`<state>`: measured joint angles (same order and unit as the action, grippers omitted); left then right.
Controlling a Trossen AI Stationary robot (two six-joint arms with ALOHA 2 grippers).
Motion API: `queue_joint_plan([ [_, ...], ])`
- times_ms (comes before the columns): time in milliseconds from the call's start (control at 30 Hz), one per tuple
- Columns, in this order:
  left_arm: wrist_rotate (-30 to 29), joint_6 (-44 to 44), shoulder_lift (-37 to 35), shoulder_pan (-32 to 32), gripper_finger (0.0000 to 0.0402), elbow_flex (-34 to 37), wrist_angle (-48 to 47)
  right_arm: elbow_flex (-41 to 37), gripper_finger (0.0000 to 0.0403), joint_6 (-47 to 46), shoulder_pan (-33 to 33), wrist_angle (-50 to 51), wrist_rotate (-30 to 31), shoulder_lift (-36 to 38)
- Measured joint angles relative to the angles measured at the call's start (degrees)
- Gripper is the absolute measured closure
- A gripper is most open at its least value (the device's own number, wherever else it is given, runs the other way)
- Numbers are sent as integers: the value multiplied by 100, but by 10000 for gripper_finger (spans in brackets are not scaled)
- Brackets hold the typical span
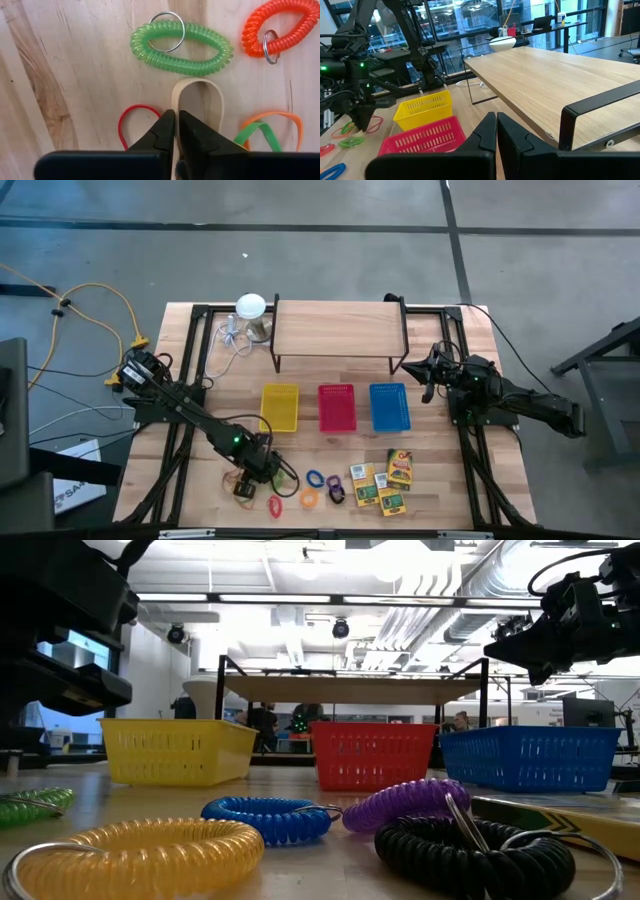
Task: Pick & Place Office Desk Supplies
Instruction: Put the white rubber band into the yellow bin
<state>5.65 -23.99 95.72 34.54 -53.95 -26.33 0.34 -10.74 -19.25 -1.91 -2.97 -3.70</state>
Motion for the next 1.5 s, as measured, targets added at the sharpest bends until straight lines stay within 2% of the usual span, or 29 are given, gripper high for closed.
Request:
queue_joint_plan([
  [133,0,0,0,-2,398,0,0,-1,401,0,0,2,0,0],
  [933,-7,2,-12,-2,401,0,-2,0,401,0,0,2,0,2],
  [1500,-636,371,-982,-2,401,0,-146,-1,401,1,0,1,0,1],
])
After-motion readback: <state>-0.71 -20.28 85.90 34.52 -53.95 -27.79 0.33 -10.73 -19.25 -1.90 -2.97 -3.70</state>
